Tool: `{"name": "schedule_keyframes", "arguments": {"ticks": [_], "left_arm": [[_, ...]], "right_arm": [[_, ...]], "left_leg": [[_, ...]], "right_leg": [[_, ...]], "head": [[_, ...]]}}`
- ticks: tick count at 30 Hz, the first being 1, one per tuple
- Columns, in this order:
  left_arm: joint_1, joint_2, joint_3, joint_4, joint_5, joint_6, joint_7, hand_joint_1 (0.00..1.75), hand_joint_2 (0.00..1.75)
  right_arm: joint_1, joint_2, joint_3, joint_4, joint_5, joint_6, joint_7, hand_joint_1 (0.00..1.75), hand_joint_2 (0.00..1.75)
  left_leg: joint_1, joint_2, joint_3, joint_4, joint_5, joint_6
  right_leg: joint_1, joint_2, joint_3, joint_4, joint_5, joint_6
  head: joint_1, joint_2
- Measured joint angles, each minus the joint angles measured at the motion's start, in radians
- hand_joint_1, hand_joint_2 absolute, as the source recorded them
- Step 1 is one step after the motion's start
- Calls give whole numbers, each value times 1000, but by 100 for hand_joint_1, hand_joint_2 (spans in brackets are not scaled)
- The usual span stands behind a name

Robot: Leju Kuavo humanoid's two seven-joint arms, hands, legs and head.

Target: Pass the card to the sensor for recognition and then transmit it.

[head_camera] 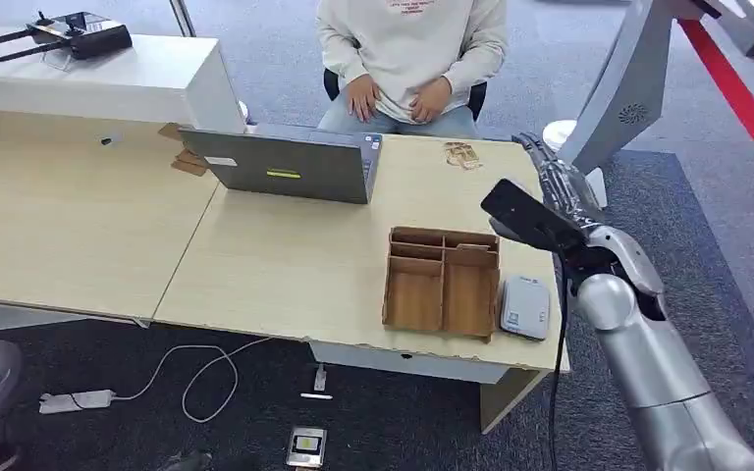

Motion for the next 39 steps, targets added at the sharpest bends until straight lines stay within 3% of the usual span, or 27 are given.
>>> {"name": "schedule_keyframes", "arguments": {"ticks": [4, 11, 28, 39], "left_arm": [[-6, -5, 0, 0, -3, 0, 6, 0, 0], [-8, -6, 0, 0, -3, 0, 5, 0, 0], [-7, -6, 0, 0, -6, -1, 3, 0, 0], [-5, -6, 0, 0, -6, 0, 5, 0, 0]], "right_arm": [[18, 44, 38, 67, 36, -48, -25, 0, 175], [20, 80, 78, 160, 62, -63, -23, 0, 175], [21, 94, 118, 276, 71, -90, -15, 0, 175], [2, 103, 124, 380, 99, -160, -48, 0, 175]], "left_leg": [[0, 0, 0, 0, 0, 0], [0, 0, 0, 0, 0, 0], [0, 0, -1, 0, 0, 0], [0, 0, -1, 0, 0, 0]], "right_leg": [[0, 0, 0, 0, 0, 0], [1, 0, 0, 0, 0, 0], [0, 0, -1, 0, 0, 0], [0, 0, -1, 0, 0, 0]], "head": [[0, 0], [0, 0], [0, 0], [0, 0]]}}
